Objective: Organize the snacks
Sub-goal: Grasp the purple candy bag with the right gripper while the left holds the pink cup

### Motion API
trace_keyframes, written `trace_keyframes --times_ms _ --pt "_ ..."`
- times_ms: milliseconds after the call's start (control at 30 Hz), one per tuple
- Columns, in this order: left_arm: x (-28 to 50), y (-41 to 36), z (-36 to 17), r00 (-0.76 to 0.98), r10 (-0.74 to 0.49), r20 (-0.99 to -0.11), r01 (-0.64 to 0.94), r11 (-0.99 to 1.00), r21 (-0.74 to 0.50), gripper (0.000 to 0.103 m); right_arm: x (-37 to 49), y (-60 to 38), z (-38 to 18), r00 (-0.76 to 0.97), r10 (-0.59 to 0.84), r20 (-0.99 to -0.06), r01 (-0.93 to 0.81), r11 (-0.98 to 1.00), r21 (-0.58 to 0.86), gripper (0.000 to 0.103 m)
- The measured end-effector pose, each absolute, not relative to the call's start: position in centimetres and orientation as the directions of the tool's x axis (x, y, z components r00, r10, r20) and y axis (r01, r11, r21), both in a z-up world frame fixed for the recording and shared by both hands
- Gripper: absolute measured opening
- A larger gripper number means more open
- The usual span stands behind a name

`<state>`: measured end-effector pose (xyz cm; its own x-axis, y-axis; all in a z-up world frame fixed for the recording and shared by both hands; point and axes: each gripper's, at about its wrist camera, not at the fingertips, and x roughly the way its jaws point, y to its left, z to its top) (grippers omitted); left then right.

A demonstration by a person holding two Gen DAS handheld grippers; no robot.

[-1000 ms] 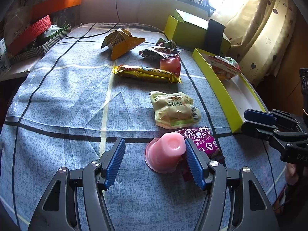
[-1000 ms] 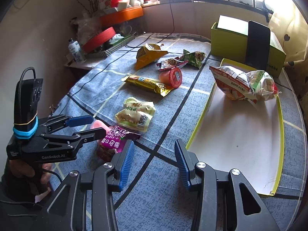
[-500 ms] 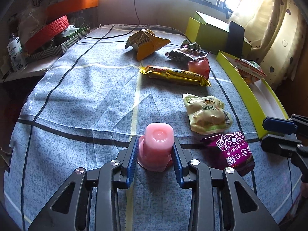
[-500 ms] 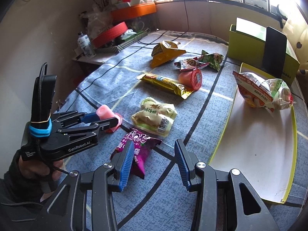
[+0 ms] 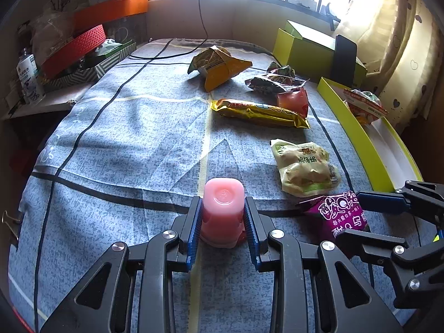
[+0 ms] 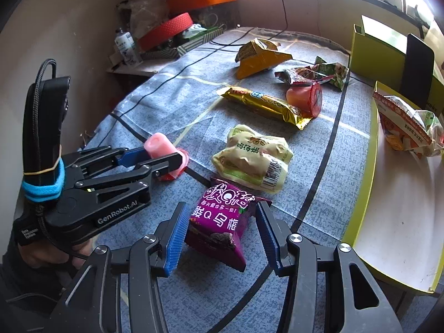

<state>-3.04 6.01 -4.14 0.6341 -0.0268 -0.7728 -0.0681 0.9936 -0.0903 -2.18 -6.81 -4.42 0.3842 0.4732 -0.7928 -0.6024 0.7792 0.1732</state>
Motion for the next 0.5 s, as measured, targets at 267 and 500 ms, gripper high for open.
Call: trace_keyframes --times_ms 267,500 --pt "-2.8 6.2 -4.1 0.631 -0.026 -0.775 -0.077 0.992 -0.096 0.031 -1.9 -8.3 -3.9 0.452 0.403 -0.796 -0.563 0.821 0.096 0.052" --pt "-2.5 6.2 -4.2 0.637 -0.029 -0.770 -0.071 0.993 -0.096 0.031 -2.0 -6.5 -5.3 0.436 0.375 -0.818 -0.613 0.789 0.036 0.050"
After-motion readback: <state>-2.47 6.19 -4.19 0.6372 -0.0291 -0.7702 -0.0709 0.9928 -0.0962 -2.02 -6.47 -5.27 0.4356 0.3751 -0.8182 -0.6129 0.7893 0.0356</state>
